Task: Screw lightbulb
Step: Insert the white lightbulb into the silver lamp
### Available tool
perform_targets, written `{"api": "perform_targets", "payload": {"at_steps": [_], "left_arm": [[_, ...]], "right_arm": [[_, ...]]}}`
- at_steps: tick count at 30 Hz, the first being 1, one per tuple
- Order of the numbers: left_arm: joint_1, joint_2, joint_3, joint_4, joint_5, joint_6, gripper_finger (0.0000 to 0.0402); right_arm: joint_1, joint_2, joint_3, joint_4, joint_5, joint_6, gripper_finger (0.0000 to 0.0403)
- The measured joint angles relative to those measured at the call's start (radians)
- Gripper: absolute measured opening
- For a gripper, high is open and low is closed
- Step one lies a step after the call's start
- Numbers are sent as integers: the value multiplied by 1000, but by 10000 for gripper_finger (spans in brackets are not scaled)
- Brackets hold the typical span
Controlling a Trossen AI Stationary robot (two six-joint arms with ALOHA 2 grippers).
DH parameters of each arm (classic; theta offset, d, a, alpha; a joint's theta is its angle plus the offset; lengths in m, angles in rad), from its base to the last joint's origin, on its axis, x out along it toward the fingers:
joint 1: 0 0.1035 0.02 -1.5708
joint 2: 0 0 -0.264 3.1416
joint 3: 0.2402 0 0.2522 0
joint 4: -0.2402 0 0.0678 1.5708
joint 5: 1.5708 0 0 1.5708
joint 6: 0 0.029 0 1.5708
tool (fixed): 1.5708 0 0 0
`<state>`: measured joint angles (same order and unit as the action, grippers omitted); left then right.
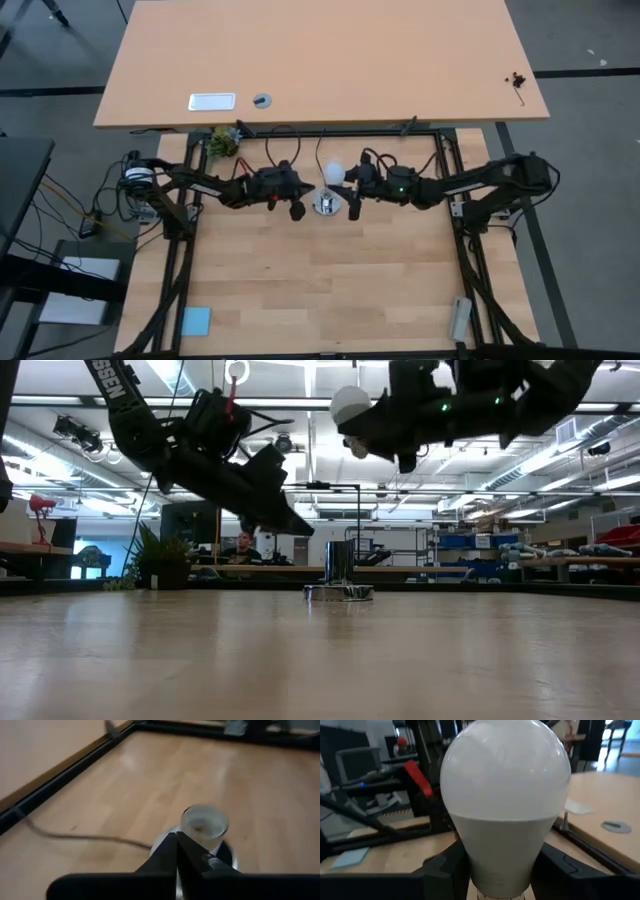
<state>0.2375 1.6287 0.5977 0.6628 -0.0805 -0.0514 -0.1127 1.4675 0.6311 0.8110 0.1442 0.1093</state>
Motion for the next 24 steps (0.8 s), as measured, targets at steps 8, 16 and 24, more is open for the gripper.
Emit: {"api": "perform_targets", "payload": {"at_steps": [8,16,24], "left_arm": [[0,0,-31,26,-9,-3,5],[0,0,-30,33,-8,0,4],[0,0,-30,34,16,-4,4]], "right_arm": [[0,253,-52,376,29,-10,167],[-2,462,-46,570,92,4,166],[-33,545,-41,629,96,66,166]]}}
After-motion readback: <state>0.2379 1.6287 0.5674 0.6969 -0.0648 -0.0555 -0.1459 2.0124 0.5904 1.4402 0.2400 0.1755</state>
